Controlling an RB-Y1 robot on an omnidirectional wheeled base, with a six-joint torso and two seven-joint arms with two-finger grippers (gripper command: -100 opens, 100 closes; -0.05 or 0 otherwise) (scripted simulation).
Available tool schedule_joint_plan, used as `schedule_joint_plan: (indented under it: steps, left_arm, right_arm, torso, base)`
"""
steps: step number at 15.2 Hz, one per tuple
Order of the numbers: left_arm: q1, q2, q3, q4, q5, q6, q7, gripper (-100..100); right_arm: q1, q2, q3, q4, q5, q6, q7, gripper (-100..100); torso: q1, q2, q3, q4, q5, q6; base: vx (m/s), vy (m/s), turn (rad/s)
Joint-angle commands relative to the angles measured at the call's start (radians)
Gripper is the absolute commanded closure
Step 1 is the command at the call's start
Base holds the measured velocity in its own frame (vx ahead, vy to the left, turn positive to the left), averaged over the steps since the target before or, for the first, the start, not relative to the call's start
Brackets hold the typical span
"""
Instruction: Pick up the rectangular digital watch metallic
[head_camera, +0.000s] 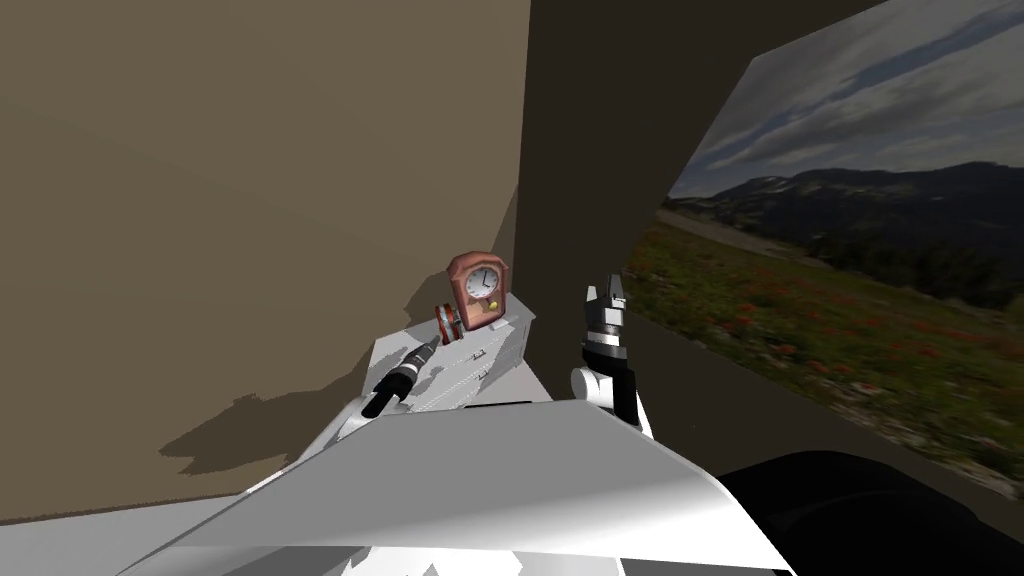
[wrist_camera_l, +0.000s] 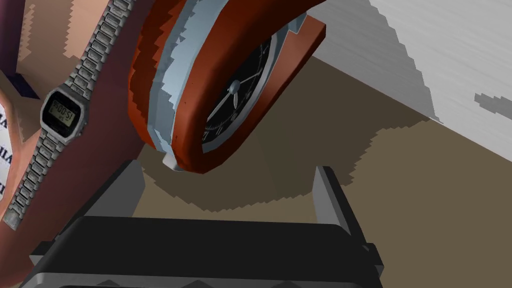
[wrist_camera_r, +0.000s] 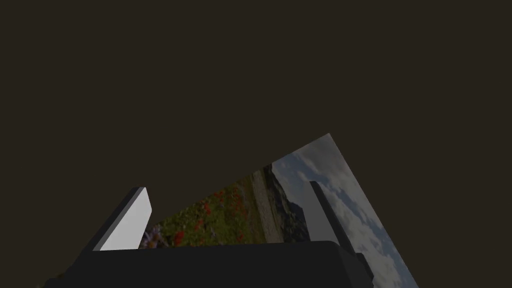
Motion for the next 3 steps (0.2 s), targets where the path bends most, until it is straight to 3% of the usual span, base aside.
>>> schedule_joint_plan:
  steps: [1,2,3]
  left_arm:
    - [0.032,-0.007,-0.016,-0.025,-0.004,0.002,-0.008,100]
    - [0.043,-0.008,-0.021,-0.034,-0.004,0.004,-0.01,100]
    - [0.025,-0.007,-0.013,-0.021,-0.004,0.003,-0.006,100]
  right_arm:
    - [0.0,0.0,0.0,0.0,0.0,0.0,0.0,0]
    - [0.0,0.0,0.0,0.0,0.0,0.0,0.0,0]
    - [0.0,0.0,0.0,0.0,0.0,0.0,0.0,0]
  torso:
    - [0.0,0.0,0.0,0.0,0.0,0.0]
    - [0.001,0.0,0.0,0.0,0.0,-0.001]
    - [0.002,0.0,0.0,0.0,0.0,-0.001]
  base:
    - [-0.003,0.005,0.094]
    - [0.007,0.021,0.123]
    - [0.006,0.012,0.04]
